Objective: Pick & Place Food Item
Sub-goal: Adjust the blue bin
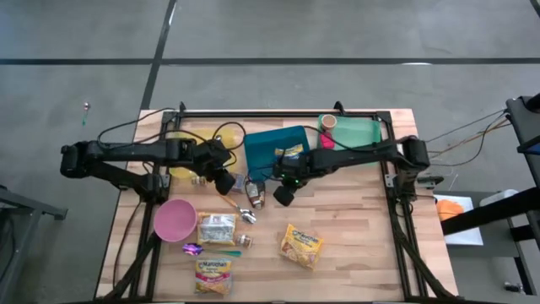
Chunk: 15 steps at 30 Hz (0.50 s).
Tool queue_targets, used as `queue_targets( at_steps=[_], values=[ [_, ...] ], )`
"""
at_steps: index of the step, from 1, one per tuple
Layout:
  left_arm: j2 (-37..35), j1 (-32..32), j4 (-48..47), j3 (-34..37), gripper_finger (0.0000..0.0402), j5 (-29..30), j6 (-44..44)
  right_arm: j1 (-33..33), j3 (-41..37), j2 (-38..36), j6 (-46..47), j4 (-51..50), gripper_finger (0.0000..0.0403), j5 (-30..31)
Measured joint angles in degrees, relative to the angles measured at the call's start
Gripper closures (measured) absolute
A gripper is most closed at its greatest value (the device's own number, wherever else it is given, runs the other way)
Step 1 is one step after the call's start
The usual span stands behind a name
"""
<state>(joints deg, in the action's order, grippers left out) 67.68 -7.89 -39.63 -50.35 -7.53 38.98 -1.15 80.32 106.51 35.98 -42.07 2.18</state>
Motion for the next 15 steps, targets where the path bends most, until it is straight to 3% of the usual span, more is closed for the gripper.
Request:
queue_targets(
  at_steps=[15],
  values=[
    [0.0, 0.71, -0.31, 0.0, 0.0397, 0.0, -0.03, -4.84, 5.54, 9.72, -2.16, 5.02, 0.0395, -2.67]
  ],
)
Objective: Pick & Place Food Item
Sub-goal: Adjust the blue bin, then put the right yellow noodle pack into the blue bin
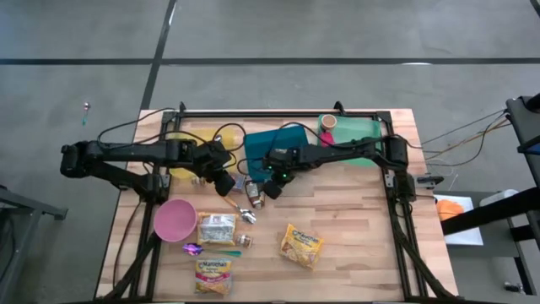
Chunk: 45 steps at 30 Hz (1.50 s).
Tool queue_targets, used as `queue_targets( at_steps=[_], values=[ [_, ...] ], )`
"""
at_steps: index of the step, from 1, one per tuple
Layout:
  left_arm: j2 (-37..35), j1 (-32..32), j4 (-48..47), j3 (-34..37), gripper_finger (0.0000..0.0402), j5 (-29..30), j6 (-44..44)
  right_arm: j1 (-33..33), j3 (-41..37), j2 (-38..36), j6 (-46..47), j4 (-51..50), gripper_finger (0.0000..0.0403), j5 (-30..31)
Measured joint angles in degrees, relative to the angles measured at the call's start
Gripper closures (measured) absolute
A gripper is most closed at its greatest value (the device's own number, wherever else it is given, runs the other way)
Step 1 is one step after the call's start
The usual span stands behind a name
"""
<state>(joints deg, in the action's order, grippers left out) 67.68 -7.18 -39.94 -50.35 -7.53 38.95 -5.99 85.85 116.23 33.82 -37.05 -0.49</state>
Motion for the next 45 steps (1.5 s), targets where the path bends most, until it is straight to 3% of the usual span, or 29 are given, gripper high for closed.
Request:
queue_targets(
  at_steps=[8, 22, 34, 40, 45],
  values=[
    [0.0, 0.02, -0.17, 0.0, 0.0397, -0.02, -1.0, -1.96, 4.09, 3.63, -1.07, 1.53, 0.0395, -0.2],
    [0.0, 0.01, -0.2, 0.0, 0.0397, -0.01, -1.36, -5.41, 4.1, 3.45, -0.81, 6.14, 0.0395, -1.32],
    [0.0, 0.0, -0.28, 0.02, 0.0386, -0.02, -1.03, -0.74, 4.41, 2.88, -3.99, 5.44, 0.0394, -4.52],
    [0.0, -0.02, -0.79, 0.04, 0.0385, -0.02, -1.08, 1.28, 4.47, -0.85, -7.51, -1.3, 0.0394, -5.29],
    [0.02, -0.03, -0.81, 0.07, 0.0385, -0.01, -1.65, 2.96, 3.71, -5.39, -10.04, -8.61, 0.0379, -11.12]
  ],
)
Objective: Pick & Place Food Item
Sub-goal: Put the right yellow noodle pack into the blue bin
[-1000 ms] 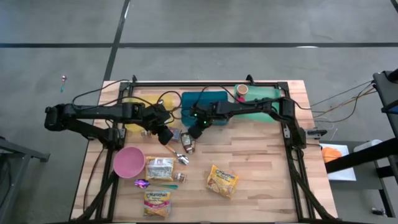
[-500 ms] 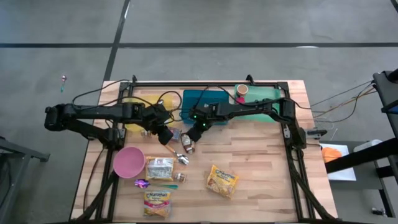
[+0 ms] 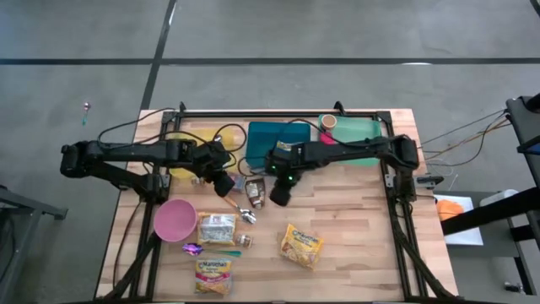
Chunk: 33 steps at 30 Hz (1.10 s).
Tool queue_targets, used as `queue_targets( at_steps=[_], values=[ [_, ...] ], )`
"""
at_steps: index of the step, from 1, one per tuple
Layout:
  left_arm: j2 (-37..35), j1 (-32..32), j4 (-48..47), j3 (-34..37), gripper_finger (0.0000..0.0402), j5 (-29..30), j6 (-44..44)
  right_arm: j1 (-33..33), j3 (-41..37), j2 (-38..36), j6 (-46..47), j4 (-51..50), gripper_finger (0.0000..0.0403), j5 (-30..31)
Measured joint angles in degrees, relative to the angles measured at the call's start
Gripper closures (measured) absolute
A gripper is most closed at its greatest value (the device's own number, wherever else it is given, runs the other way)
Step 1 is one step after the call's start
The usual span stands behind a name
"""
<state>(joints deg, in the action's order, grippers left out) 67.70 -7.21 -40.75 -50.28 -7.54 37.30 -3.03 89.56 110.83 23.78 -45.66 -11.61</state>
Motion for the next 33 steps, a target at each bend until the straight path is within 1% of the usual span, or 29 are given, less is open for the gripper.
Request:
queue_targets(
  at_steps=[2, 5, 7, 9, 11, 14, 17, 25, 33],
  values=[
    [0.0, -0.01, 0.04, 0.0, 0.0385, -0.01, -0.28, 1.43, -0.88, -1.63, -1.25, -1.26, 0.0356, -0.85],
    [0.0, -0.01, 0.18, 0.0, 0.0385, 0.01, -1.11, 3.73, -2.18, -3.37, -4.13, -1.79, 0.0309, -1.43],
    [0.0, -0.01, 0.2, 0.0, 0.0384, 0.01, -1.43, 5.22, -2.72, -3.74, -8.07, -1.73, 0.0275, -2.36],
    [0.0, -0.02, 0.24, 0.0, 0.0384, 0.01, -1.56, 6.95, -3.03, -3.75, -14.0, -1.16, 0.0244, -2.85],
    [0.0, -0.01, 0.15, 0.02, 0.0384, 0.03, -2.0, 8.46, -3.62, -3.4, -19.44, -0.51, 0.0219, -5.05],
    [0.0, -0.01, -0.03, 0.04, 0.0384, 0.01, -2.72, 9.4, -4.43, -2.49, -22.04, 1.81, 0.0195, -9.35],
    [0.0, -0.01, -0.59, 0.07, 0.0384, 0.01, -3.28, 8.92, -5.36, -1.7, -23.78, 3.4, 0.0187, -12.02],
    [0.0, -0.01, -5.25, 0.07, 0.0384, 0.01, -4.83, 8.77, -5.79, 1.9, -27.77, 4.11, 0.0186, -16.86],
    [0.0, -0.01, -8.31, 0.07, 0.0384, -0.01, -4.96, 8.92, -5.79, 6.39, -30.29, 4.43, 0.0186, -17.31]
  ],
)
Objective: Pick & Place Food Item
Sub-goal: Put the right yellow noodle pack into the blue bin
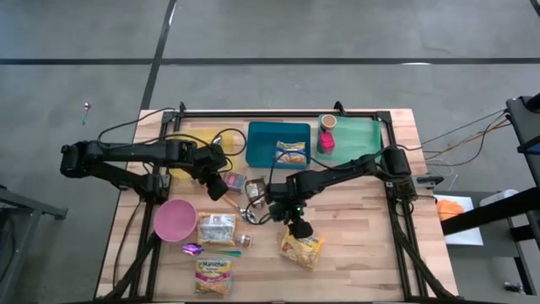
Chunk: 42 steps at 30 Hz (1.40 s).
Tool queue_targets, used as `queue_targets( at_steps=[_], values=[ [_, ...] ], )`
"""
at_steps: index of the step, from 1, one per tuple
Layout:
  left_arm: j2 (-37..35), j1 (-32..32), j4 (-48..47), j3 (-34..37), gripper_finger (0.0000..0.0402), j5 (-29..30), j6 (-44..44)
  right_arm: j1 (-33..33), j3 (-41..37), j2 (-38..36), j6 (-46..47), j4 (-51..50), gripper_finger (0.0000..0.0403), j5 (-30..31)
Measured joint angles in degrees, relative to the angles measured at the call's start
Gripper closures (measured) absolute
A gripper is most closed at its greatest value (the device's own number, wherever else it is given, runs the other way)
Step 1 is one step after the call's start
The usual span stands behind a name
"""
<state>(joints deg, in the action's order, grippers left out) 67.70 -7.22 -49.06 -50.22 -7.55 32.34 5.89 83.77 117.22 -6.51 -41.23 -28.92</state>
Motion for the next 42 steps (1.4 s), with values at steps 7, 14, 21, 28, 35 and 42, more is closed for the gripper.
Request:
queue_targets(
  at_steps=[7, 14, 21, 28, 35, 42],
  values=[
    [0.0, 0.0, -0.24, 0.0, 0.0384, 0.0, -0.88, -0.04, 0.0, 2.82, -2.72, -0.41, 0.0186, -0.72],
    [0.0, 0.0, -0.22, 0.0, 0.0384, 0.0, -1.77, -0.15, -0.24, 3.76, -3.4, -0.96, 0.0244, -2.41],
    [0.0, 0.0, -0.17, 0.0, 0.0384, 0.0, -2.16, -0.95, -0.31, 3.79, -4.21, -1.93, 0.0383, -2.34],
    [0.0, 0.0, -0.15, 0.0, 0.0384, 0.28, -2.37, -1.22, -0.3, 3.81, -3.56, -3.27, 0.0395, -2.2],
    [0.0, -0.01, -0.15, 0.0, 0.0384, 0.46, -2.56, -1.22, -0.1, 2.73, -2.67, -4.49, 0.0395, -1.99],
    [0.0, 0.0, -0.13, 0.0, 0.0384, 0.48, -2.56, -1.31, -0.09, -2.55, -2.23, -5.44, 0.0395, 0.65]
  ],
)
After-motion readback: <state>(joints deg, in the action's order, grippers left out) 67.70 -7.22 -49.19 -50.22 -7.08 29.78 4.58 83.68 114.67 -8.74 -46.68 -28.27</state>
